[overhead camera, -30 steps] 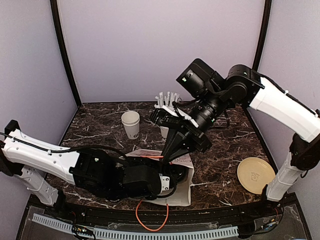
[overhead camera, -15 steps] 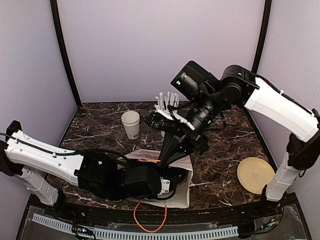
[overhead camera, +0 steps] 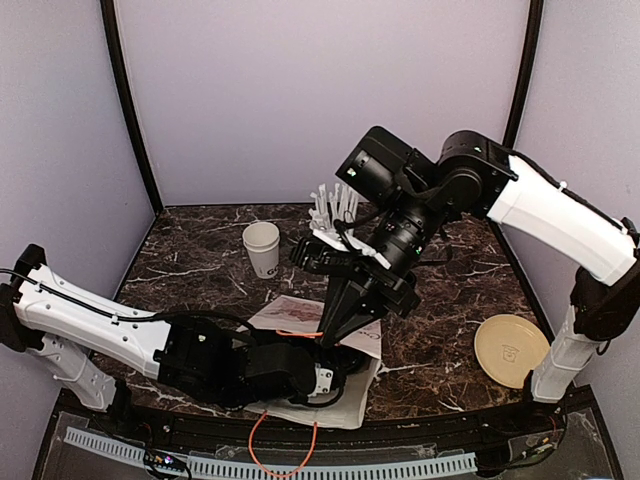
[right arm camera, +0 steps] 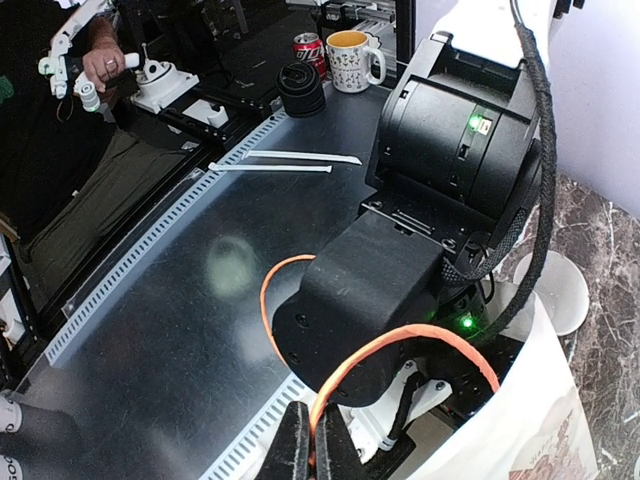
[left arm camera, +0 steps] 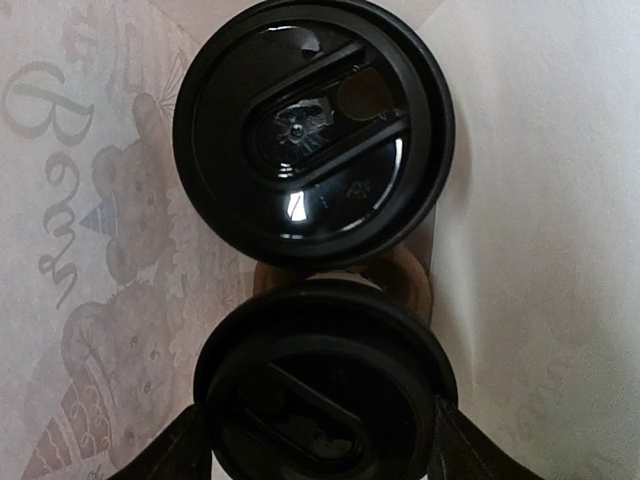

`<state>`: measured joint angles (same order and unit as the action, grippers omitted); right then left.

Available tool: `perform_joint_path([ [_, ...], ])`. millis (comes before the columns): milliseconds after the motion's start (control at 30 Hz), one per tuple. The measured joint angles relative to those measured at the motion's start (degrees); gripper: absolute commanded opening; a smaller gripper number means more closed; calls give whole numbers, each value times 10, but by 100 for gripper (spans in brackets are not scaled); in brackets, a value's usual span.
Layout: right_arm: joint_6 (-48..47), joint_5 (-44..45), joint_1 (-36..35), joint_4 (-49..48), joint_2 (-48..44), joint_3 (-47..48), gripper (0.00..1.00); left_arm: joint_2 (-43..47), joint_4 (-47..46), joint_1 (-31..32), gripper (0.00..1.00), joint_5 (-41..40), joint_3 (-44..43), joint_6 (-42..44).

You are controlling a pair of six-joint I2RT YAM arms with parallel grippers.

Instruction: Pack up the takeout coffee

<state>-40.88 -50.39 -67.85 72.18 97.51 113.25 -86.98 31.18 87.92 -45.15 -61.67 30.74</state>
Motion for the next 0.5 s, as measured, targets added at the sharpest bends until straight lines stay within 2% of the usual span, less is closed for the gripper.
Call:
perform_joint_path([
  [233, -4, 1, 0, 2, 0, 1, 0, 17, -41, -10, 47, 5, 24, 25],
  [267, -4, 3, 0, 2, 0, 1, 3, 20, -47, -13, 47, 6, 28, 28],
  [400, -4, 9, 3, 7, 0, 3, 30, 29, -71, -23, 47, 12, 43, 41],
  [500, -10, 14, 13, 12, 0, 10, 43, 31, -87, -31, 47, 17, 54, 50],
])
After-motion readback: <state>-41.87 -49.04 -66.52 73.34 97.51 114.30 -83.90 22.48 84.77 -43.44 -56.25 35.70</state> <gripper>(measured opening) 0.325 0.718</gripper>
